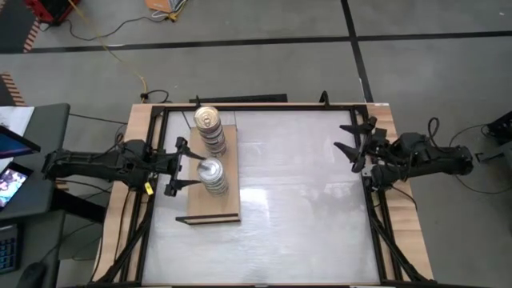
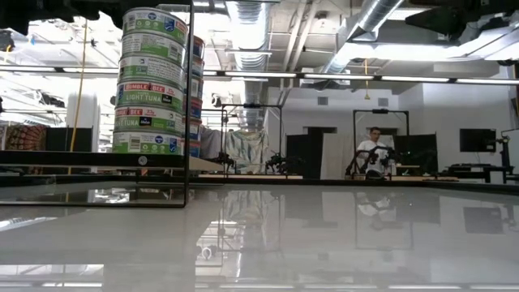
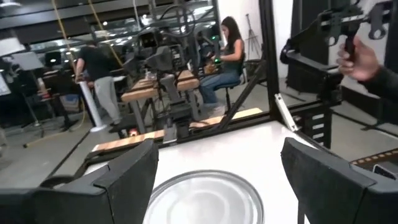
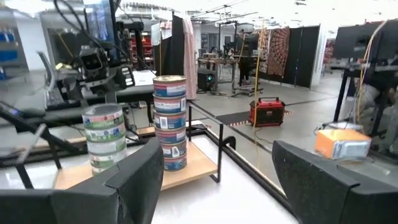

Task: Stack canned seafood by type on shelf
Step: Return to Home Position

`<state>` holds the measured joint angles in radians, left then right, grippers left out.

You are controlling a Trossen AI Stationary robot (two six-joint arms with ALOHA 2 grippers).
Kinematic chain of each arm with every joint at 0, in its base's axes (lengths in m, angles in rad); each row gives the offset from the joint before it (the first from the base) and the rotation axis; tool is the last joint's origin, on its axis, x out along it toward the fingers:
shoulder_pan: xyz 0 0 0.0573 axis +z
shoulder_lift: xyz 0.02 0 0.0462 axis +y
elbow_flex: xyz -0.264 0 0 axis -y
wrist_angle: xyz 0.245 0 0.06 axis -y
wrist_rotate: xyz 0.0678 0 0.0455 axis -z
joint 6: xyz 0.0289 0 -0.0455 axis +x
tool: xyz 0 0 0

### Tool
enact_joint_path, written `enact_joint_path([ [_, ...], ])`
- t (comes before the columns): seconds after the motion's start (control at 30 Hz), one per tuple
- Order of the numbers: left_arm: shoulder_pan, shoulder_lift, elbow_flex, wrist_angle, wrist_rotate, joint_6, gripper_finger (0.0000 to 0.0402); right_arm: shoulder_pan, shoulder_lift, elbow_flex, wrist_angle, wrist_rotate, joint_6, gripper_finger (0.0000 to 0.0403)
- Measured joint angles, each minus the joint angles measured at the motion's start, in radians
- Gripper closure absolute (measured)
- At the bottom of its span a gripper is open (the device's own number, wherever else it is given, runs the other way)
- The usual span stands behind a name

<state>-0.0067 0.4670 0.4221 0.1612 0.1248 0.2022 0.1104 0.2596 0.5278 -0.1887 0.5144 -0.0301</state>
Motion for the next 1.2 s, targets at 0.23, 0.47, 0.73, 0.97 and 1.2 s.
enact_joint_path([
  [0.23,0.000,-0.077,0.000,-0.069,-0.013,-0.009,0.0077,-0.002,-0.052,0.009,-0.007,0.040,0.020,0.0081],
  [0.47,-0.001,-0.199,-0.025,-0.118,0.049,-0.044,0.0077,-0.002,-0.156,0.010,-0.107,0.040,0.028,0.0081],
  [0.73,-0.001,-0.308,-0.133,-0.115,0.018,-0.166,0.0077,-0.002,-0.177,0.010,-0.122,0.040,0.025,0.0081],
  [0.97,0.000,-0.401,-0.134,-0.166,0.065,-0.228,0.0077,-0.002,-0.202,0.064,-0.301,0.040,0.025,0.0081],
  [1.2,0.000,-0.466,-0.134,-0.278,0.069,-0.263,0.0077,-0.002,-0.259,0.098,-0.350,0.038,0.111,0.0081],
])
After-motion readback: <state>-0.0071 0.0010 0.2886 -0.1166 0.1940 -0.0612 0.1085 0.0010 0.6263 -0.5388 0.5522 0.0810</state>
